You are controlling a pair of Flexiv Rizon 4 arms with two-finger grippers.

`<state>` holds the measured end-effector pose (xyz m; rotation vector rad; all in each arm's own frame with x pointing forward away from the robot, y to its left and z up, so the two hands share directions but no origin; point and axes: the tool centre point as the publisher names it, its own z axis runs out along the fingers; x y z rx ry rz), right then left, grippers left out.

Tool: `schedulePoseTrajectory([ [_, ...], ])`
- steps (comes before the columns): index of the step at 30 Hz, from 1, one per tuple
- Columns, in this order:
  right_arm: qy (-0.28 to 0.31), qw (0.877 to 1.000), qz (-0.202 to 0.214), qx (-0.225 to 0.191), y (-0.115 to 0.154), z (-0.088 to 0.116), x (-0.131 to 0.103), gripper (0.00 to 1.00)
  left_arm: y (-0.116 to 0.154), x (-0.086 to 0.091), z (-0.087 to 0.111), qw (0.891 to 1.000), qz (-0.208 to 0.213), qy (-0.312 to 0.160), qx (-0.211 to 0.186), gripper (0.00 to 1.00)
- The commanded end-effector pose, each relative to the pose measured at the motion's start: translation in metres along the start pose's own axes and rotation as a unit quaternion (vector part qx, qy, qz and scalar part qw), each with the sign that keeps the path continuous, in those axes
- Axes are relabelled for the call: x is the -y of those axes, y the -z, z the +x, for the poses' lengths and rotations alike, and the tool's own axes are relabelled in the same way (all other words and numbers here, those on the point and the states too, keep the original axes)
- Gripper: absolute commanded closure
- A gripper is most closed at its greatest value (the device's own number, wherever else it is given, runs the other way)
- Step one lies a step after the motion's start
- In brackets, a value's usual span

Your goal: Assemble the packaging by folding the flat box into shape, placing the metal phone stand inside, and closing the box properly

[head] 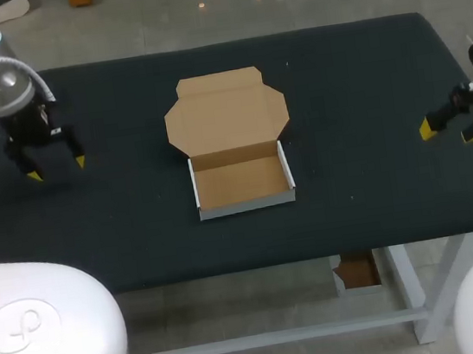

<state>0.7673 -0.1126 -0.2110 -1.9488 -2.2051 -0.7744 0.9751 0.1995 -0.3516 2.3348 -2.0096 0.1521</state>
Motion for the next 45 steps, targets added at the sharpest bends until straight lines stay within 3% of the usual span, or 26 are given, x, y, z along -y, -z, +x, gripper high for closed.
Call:
schedulePoseTrajectory([
  [1,0.0,1.0,0.002,-0.001,0.002,0.0,0.0,0.0,-0.001,0.005,0.001,1.0,-0.007,0.0,0.003,0.0],
  [27,0.0,1.0,0.002,-0.001,0.002,0.0,0.0,0.0,-0.001,0.006,0.002,1.0,0.001,-0.005,0.005,0.0],
  [35,0.0,1.0,0.002,-0.001,0.002,0.0,0.0,0.0,-0.008,0.03,-0.007,1.0,0.006,-0.015,0.013,0.0],
  [45,0.0,1.0,0.002,-0.001,0.002,0.0,0.0,0.0,-0.019,0.075,-0.023,1.0,0.014,-0.008,0.017,0.0],
])
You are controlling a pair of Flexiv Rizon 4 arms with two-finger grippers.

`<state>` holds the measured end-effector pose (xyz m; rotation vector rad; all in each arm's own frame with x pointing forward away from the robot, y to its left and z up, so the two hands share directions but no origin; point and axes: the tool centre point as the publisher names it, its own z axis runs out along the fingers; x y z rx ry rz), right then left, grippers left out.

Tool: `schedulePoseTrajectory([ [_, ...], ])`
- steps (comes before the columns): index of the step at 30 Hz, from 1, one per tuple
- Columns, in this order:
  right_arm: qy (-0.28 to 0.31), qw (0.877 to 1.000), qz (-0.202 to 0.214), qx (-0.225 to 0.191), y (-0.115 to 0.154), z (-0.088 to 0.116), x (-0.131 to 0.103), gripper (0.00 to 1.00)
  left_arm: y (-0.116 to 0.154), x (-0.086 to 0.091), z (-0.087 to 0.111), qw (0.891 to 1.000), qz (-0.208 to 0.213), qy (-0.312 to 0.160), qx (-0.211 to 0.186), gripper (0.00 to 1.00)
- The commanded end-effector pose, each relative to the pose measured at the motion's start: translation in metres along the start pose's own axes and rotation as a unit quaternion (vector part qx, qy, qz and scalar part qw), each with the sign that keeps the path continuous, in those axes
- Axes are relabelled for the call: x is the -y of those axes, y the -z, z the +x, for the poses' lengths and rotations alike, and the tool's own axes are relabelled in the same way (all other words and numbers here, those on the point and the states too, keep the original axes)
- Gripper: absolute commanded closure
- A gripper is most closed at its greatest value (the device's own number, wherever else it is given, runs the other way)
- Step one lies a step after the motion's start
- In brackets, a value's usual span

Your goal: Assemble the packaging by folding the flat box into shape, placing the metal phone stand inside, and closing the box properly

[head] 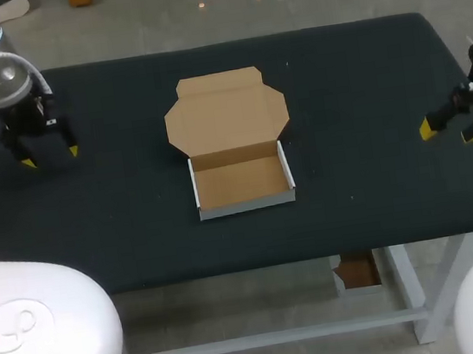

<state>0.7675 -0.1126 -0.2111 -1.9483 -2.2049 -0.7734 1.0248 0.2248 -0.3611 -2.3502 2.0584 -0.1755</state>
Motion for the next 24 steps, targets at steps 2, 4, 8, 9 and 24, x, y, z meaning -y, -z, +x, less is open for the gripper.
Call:
schedulePoseTrajectory([
  [2,0.0,1.0,0.002,-0.001,0.002,0.0,0.0,0.0,-0.014,0.027,-0.006,1.0,-0.017,0.003,0.0,0.0],
  [4,0.0,1.0,0.002,-0.001,0.002,0.0,0.0,0.0,-0.017,0.035,-0.009,1.0,-0.017,0.005,0.004,0.0],
  [8,0.0,1.0,0.002,-0.001,0.002,0.0,0.0,0.0,-0.021,0.05,-0.014,1.0,-0.016,0.006,0.006,0.0],
  [9,0.0,1.0,0.002,-0.001,0.002,0.0,0.0,0.0,-0.022,0.053,-0.015,1.0,-0.016,0.007,0.008,0.0],
  [24,0.0,1.0,0.002,-0.001,0.002,0.0,0.0,0.0,-0.027,0.089,-0.028,1.0,-0.006,0.011,0.016,0.0],
])
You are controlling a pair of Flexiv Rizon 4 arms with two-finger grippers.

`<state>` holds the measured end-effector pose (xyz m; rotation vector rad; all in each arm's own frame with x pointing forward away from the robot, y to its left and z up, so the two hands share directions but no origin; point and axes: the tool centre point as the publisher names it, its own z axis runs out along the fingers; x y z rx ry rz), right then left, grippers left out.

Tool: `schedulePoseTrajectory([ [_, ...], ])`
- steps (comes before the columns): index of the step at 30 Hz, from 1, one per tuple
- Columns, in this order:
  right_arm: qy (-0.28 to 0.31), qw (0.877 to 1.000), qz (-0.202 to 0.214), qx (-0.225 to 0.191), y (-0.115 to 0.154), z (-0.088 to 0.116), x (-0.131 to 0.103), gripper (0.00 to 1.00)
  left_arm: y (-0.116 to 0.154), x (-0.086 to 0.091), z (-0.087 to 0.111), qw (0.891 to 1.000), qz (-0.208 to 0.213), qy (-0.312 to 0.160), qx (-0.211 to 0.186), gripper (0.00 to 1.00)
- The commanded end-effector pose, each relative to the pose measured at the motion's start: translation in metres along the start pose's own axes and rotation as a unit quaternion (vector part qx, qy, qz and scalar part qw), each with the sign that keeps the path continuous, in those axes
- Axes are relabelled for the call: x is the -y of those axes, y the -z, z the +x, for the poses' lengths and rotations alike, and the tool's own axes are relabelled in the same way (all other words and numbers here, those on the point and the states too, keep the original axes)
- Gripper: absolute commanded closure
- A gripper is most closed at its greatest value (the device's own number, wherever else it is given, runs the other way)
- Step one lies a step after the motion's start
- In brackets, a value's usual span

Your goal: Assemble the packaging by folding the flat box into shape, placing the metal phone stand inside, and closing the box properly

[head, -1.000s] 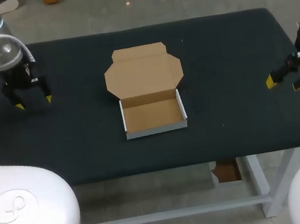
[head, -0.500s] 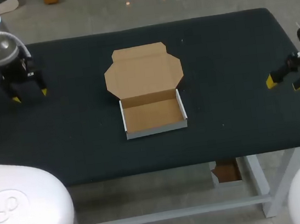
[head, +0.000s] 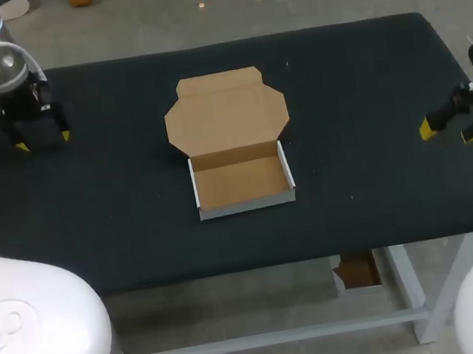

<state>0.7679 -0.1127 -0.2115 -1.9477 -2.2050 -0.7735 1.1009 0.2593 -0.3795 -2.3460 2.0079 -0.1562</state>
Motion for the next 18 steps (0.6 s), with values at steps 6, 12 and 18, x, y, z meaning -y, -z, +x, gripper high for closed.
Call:
schedulePoseTrajectory([
  [6,0.0,1.0,0.002,-0.001,0.003,0.001,0.001,0.0,-0.009,0.022,-0.008,1.0,-0.019,0.0,-0.001,0.0],
  [12,0.0,1.0,0.002,-0.001,0.003,0.001,0.001,0.0,-0.015,0.033,-0.01,1.0,-0.022,-0.003,0.0,0.0],
  [18,0.0,1.0,0.002,-0.001,0.003,0.001,0.001,0.0,-0.018,0.045,-0.012,1.0,-0.022,-0.004,0.002,0.0],
])
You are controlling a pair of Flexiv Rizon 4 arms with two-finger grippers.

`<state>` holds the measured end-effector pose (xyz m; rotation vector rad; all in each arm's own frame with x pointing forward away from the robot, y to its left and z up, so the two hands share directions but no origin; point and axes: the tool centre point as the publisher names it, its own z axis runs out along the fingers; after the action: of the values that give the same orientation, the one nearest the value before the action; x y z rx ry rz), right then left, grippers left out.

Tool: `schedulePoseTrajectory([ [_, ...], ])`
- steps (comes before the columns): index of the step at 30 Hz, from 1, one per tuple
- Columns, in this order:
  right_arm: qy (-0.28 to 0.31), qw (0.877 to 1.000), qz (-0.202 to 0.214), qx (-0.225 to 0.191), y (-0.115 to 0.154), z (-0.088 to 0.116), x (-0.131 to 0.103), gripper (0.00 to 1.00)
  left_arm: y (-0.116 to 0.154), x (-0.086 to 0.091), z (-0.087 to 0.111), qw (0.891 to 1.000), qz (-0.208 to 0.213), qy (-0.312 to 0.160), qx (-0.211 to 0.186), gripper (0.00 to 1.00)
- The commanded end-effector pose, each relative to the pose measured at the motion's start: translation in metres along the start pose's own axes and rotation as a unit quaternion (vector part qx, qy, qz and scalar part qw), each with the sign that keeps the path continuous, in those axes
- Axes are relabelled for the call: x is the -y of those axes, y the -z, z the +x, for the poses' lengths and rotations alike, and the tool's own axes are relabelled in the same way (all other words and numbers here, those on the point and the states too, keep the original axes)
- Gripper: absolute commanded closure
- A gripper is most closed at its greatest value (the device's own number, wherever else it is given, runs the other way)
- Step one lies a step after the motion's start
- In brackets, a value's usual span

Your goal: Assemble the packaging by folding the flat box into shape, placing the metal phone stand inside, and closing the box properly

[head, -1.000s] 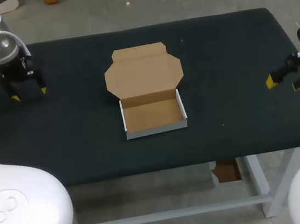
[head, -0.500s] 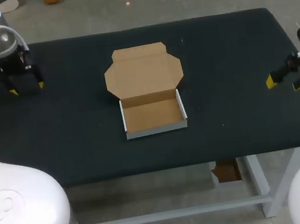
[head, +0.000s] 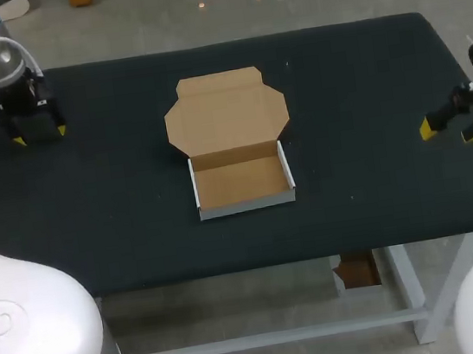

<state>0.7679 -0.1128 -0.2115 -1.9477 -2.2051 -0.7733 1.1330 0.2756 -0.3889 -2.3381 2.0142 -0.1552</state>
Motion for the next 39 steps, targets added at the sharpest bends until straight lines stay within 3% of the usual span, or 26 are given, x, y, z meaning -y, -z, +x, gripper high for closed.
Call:
schedulePoseTrajectory([
  [1,0.0,1.0,0.002,-0.001,0.0027,0.0007,0.0006,0.0,-0.0058,0.013,-0.0011,1.0,-0.023,-0.001,0.002,0.0],
  [9,0.0,1.0,0.002,-0.001,0.0027,0.0007,0.0006,0.0,-0.0082,0.0202,-0.0025,1.0,-0.027,-0.001,0.008,0.0],
  [39,0.0,1.0,0.002,-0.001,0.0027,0.0007,0.0006,0.0,-0.0077,0.0197,-0.0022,1.0,-0.027,-0.001,0.012,0.0],
])
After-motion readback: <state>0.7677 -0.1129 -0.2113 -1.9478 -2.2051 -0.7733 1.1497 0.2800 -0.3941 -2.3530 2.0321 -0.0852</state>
